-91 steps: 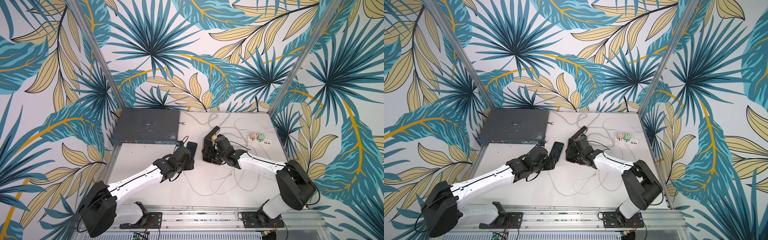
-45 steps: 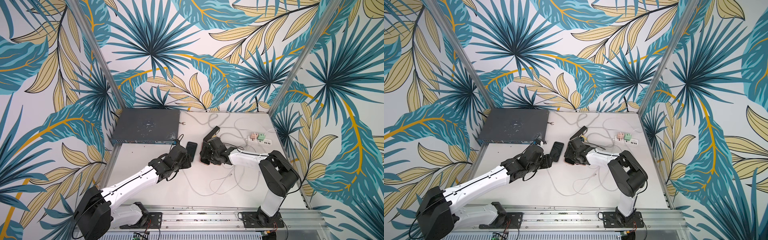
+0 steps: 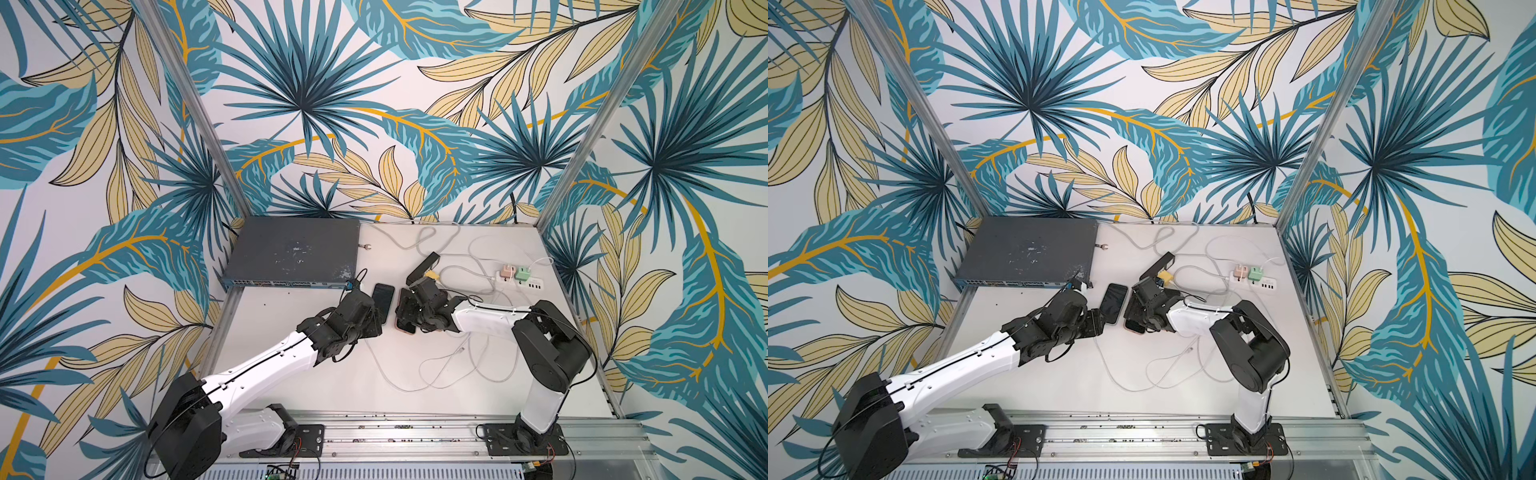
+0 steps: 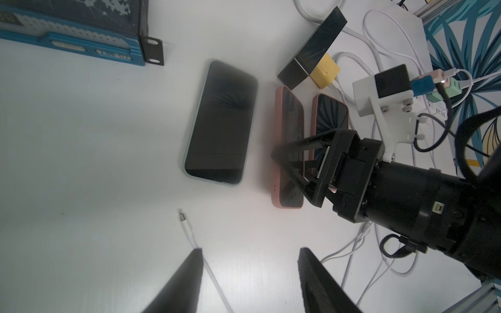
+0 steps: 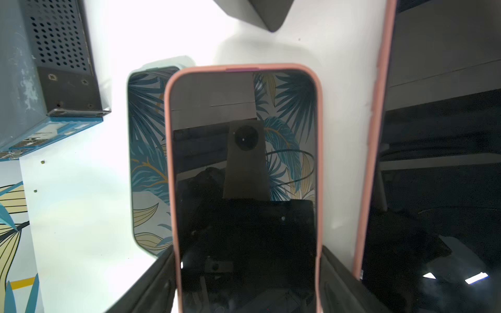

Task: Unplug the charging cable from the phone
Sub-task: Place the phone at the center of the board.

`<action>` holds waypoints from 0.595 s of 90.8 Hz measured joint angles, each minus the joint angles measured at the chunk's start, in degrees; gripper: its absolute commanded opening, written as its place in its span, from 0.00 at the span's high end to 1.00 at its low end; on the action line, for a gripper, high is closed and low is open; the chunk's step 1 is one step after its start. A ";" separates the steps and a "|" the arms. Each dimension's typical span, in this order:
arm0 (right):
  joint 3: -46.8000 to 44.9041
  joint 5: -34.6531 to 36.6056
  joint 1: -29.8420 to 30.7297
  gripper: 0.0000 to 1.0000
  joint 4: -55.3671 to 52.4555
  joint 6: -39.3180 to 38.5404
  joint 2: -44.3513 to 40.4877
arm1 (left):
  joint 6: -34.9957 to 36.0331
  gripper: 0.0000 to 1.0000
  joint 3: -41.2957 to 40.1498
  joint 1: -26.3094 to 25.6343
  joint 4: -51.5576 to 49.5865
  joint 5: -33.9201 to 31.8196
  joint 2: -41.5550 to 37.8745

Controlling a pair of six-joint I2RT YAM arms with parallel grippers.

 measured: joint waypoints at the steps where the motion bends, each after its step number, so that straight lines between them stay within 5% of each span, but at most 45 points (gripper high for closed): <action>1: 0.00 0.02 0.00 0.26 0.00 0.04 0.00 | 0.00 0.41 0.00 0.00 0.00 0.00 0.00; 26: 0.11 0.59 0.00 0.14 0.20 0.11 0.00 | 0.00 0.41 0.00 0.00 0.00 0.00 0.00; 54: 0.48 2.64 0.00 0.14 0.76 -0.57 -2.51 | 0.46 0.41 0.02 0.00 -0.31 -0.07 0.04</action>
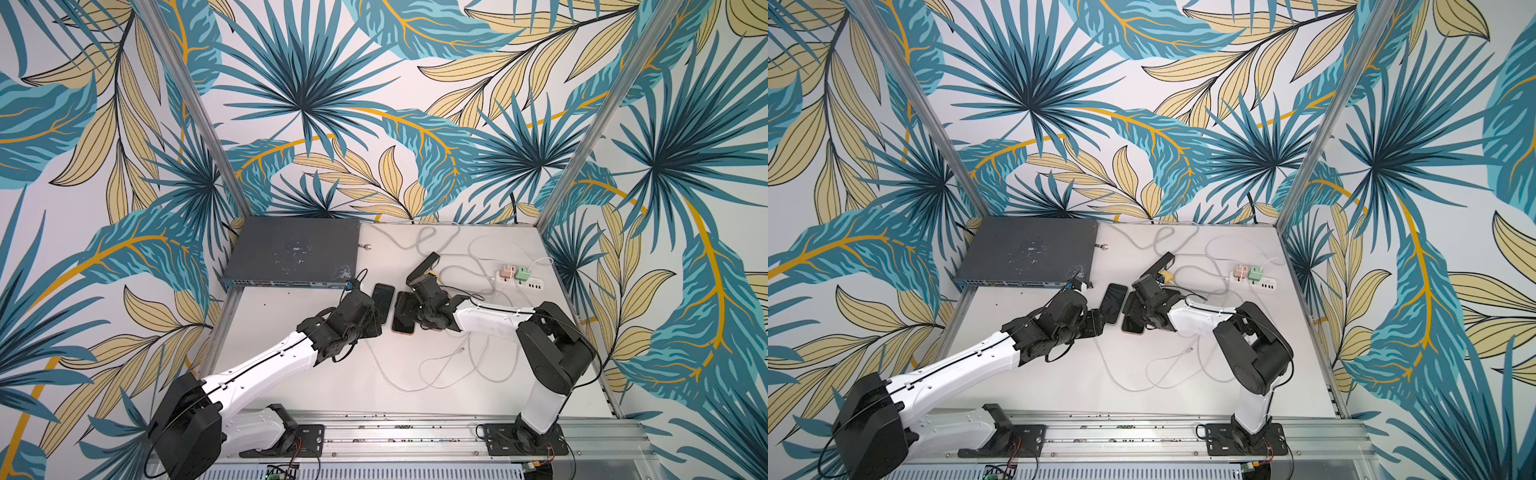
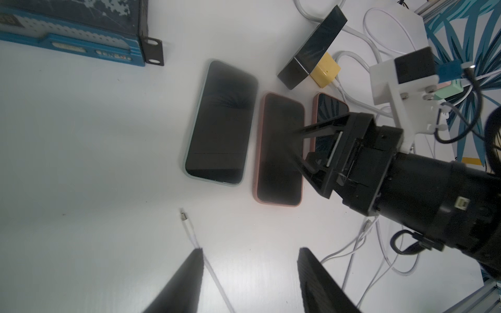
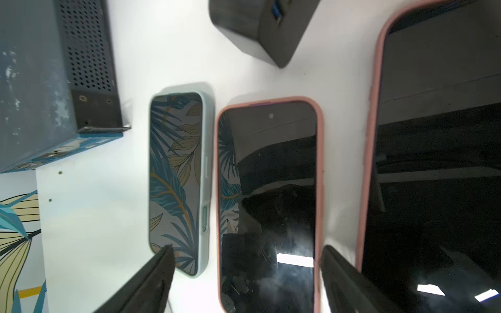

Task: Unplug the charging cable from the phone
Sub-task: Place the phone at the center of the board, then reset both arms

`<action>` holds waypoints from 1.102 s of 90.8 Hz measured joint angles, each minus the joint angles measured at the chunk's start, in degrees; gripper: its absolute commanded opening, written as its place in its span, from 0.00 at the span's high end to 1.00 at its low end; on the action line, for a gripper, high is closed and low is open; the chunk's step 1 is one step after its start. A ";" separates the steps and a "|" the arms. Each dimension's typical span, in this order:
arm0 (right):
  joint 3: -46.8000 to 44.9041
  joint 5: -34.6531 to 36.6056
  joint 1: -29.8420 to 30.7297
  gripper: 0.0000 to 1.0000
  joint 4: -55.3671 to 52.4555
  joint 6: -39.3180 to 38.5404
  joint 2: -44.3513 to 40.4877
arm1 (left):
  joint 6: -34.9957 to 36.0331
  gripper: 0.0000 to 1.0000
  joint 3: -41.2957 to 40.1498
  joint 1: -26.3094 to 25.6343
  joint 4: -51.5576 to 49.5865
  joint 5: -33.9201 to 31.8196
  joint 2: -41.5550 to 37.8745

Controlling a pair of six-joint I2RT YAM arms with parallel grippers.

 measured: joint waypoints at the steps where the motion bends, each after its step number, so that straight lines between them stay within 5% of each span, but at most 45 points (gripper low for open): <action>1: 0.02 0.22 0.00 0.14 -0.04 -0.26 -0.39 | 0.04 0.41 0.02 0.00 -0.07 -0.04 0.00; 34: -0.72 6.36 -5.57 0.01 0.00 -10.01 -17.35 | 2.91 0.37 7.67 1.75 -2.97 -3.19 3.23; 43: -4.81 7.45 -10.14 0.00 0.98 -12.66 -21.57 | 4.46 0.23 10.25 2.69 -3.23 -3.67 5.14; 49: -8.00 8.90 -12.96 0.00 1.27 -14.25 -23.71 | 5.84 0.02 11.78 3.65 -3.65 -4.24 6.43; 64: -16.04 17.20 -16.92 0.00 3.78 -19.82 -28.87 | 8.00 0.00 15.96 6.25 -5.84 -7.17 9.31; 80: -29.70 32.76 -17.97 0.01 21.16 -33.55 -37.62 | 12.68 0.00 19.15 12.39 -6.64 -12.57 11.78; 90: -41.48 41.55 -20.37 0.00 40.13 -43.45 -42.29 | 16.37 0.00 14.53 17.86 -4.09 -16.26 9.31; 100: -45.99 45.27 -25.79 0.00 46.03 -47.34 -44.33 | 20.09 0.00 8.24 23.56 -1.27 -19.65 4.98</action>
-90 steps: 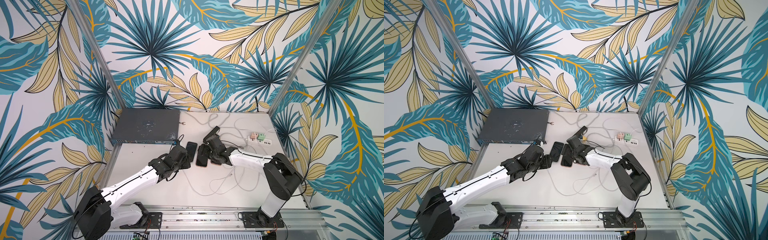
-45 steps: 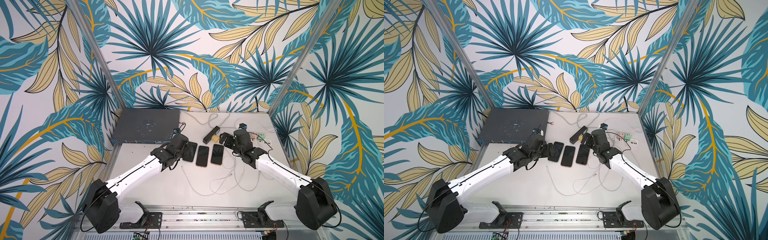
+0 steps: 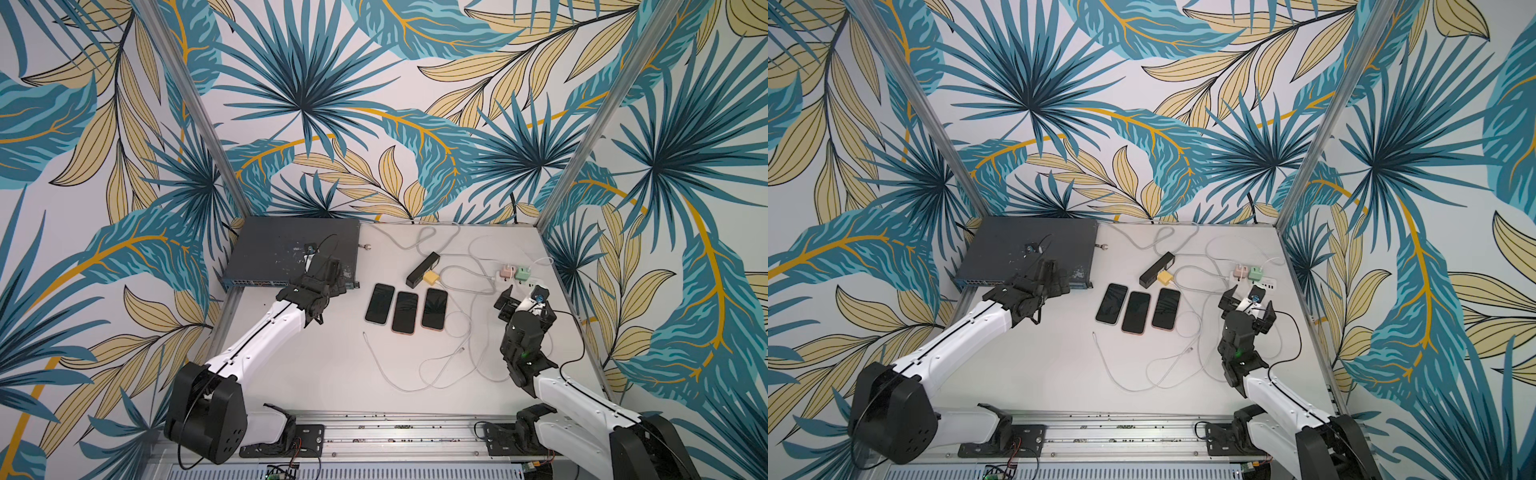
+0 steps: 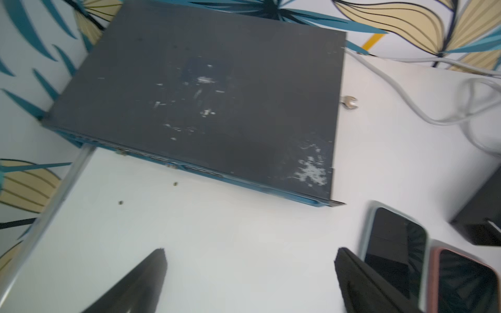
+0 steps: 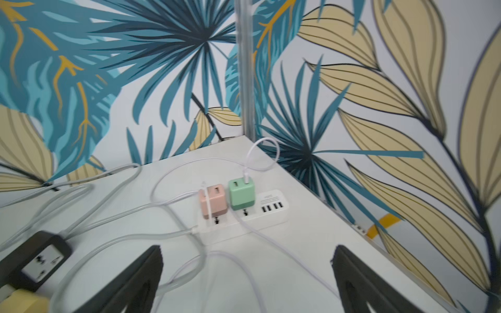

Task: Unplug the charging cable from the phone
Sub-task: Reset both arms

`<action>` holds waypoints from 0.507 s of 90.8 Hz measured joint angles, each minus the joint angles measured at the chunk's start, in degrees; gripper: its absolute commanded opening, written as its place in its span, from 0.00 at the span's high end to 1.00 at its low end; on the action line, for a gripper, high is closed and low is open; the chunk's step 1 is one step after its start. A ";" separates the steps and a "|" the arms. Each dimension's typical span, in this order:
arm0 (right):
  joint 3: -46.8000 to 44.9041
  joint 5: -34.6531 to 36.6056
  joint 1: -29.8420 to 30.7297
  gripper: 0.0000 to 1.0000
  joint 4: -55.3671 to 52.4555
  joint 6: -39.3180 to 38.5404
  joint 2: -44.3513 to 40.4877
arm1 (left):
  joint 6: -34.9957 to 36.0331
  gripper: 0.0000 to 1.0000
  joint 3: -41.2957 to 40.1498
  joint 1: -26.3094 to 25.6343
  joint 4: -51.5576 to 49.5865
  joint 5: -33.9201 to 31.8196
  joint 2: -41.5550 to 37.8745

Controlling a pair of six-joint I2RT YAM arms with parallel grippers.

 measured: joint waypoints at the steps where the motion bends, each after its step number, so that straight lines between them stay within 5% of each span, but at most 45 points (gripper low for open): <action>1: -0.17 0.11 -0.55 0.00 0.42 -0.15 -0.04 | 0.61 0.00 -0.72 0.63 0.48 -0.48 -0.48; 46: -4.59 -4.33 -6.71 0.00 25.35 -5.25 15.72 | 19.06 0.00 -22.23 6.45 30.77 -7.54 -3.08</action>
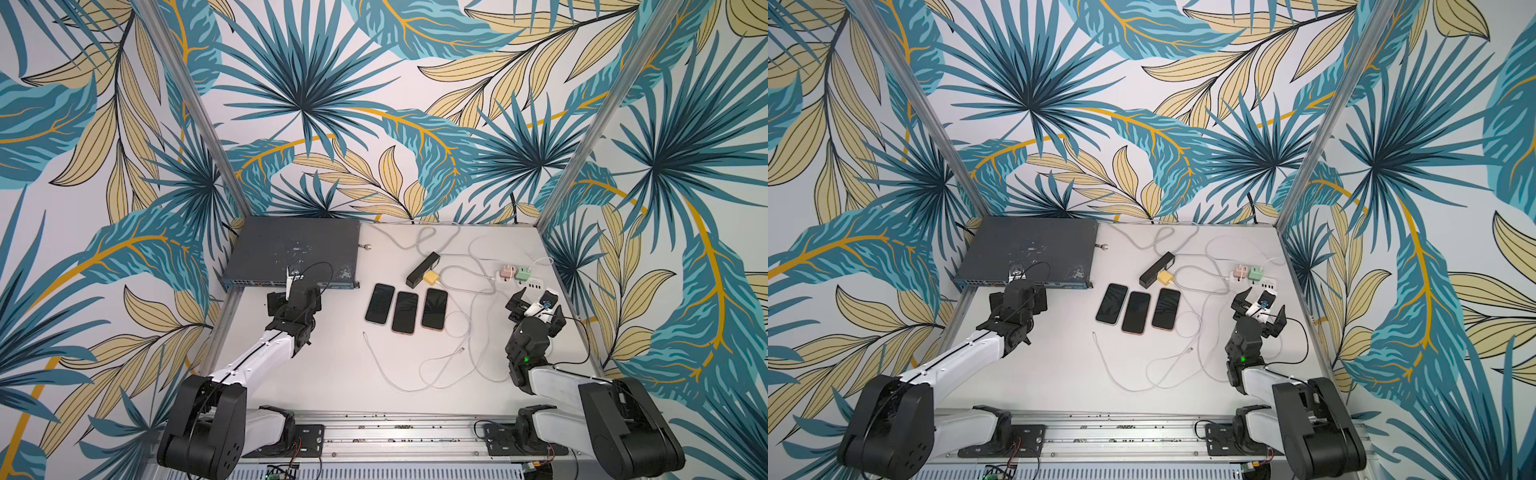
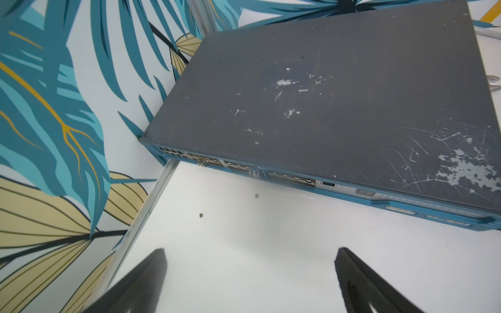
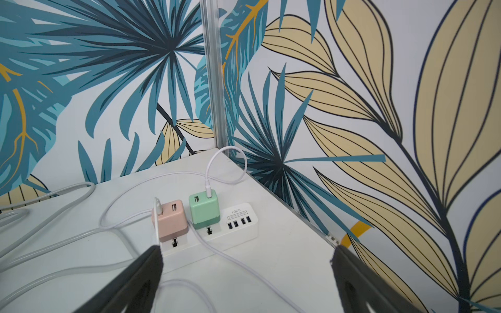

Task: Unplug the charging cable from the phone
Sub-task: Reset both arms

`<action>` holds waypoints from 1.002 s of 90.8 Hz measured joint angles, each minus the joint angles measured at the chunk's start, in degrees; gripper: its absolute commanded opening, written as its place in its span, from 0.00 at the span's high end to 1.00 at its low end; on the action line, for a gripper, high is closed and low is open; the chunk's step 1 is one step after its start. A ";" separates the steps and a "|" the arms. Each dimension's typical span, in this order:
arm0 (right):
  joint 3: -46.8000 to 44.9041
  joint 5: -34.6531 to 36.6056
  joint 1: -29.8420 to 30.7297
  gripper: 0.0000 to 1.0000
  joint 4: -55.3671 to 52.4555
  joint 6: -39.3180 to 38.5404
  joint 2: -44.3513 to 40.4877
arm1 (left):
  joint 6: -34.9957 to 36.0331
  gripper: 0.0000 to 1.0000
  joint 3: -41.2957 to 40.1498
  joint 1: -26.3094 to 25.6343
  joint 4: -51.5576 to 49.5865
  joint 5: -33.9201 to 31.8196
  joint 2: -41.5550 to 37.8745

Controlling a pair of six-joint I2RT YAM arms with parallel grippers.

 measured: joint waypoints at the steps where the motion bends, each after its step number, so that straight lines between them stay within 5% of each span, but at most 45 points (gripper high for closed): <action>1: 0.00 -0.07 -0.04 0.00 0.39 -0.07 0.37 | 0.39 0.00 -0.24 0.07 0.72 0.00 0.15; 49: -1.81 -12.46 -5.22 0.00 15.39 -3.15 9.90 | 10.12 0.00 -8.70 1.38 37.57 8.74 13.35; 91: -0.46 -26.18 -8.50 0.00 19.82 -3.76 15.50 | 9.66 0.00 -8.85 5.62 41.40 17.73 15.04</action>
